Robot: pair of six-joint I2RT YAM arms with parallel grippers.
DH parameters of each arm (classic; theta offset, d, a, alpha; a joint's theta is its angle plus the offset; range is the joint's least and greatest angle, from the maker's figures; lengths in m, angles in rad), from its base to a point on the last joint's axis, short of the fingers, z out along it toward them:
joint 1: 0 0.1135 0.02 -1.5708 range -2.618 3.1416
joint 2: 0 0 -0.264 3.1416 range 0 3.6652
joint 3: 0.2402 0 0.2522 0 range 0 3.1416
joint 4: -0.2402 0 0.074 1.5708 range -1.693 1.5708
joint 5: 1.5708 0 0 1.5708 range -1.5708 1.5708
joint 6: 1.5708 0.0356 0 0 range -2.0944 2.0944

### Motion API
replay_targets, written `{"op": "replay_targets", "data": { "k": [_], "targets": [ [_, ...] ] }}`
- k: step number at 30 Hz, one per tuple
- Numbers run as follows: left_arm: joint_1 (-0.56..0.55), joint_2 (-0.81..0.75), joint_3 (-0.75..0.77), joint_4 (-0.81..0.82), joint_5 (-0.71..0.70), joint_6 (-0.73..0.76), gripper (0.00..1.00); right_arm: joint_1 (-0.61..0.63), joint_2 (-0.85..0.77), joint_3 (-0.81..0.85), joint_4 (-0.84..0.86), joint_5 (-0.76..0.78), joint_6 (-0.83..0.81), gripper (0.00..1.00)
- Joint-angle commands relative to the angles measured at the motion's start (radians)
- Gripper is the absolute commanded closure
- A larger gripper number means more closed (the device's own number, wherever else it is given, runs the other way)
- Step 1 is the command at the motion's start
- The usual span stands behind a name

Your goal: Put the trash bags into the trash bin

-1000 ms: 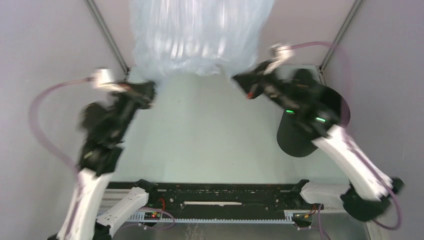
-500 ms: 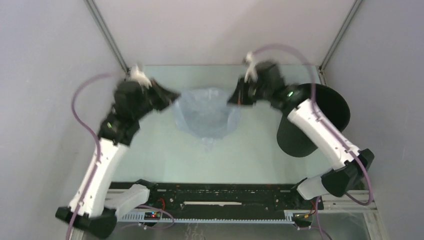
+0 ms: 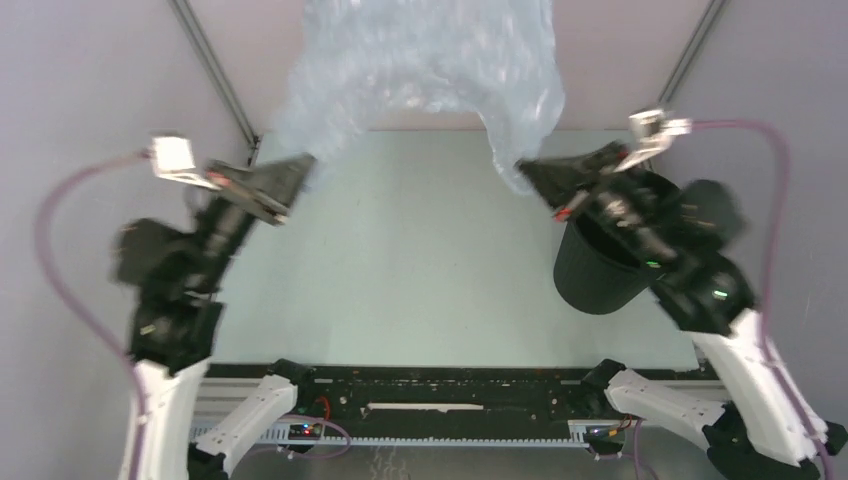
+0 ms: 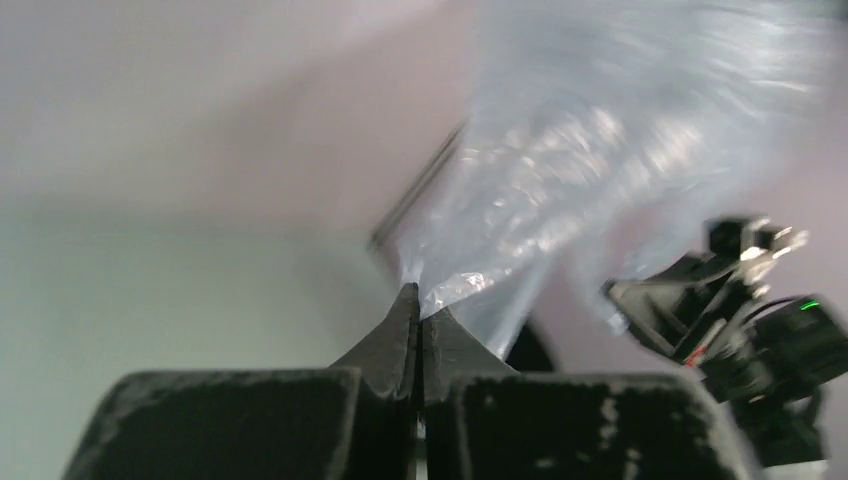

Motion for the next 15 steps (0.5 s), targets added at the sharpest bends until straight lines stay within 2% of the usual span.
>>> {"op": "replay_targets", "data": {
  "k": [1, 4, 6, 8, 11, 13, 15],
  "targets": [
    [-0.005, 0.003, -0.665, -0.08, 0.055, -0.074, 1.0, -0.054, 0.167, -0.431, -0.13, -0.11, 0.139, 1.0],
    [-0.025, -0.123, -0.987, 0.045, 0.091, -0.152, 1.0, -0.024, 0.331, -0.5, -0.258, -0.294, 0.133, 1.0],
    [-0.027, -0.209, -1.059, 0.044, 0.061, -0.163, 1.0, 0.031, 0.37, -0.501, -0.287, -0.264, 0.126, 1.0],
    [-0.022, -0.232, -1.046, 0.028, 0.048, -0.155, 1.0, 0.041, 0.346, -0.492, -0.245, -0.244, 0.134, 1.0],
    [-0.014, -0.11, -0.876, 0.027, 0.084, -0.127, 1.0, -0.022, 0.322, -0.383, -0.212, -0.26, 0.153, 1.0],
    [0.0, 0.017, -0.66, 0.0, 0.121, -0.106, 1.0, -0.075, 0.346, -0.222, -0.239, -0.265, 0.14, 1.0],
    [0.027, 0.149, -0.361, -0.042, 0.169, -0.091, 1.0, -0.115, 0.412, 0.023, -0.313, -0.268, 0.112, 1.0]
  ]
}}
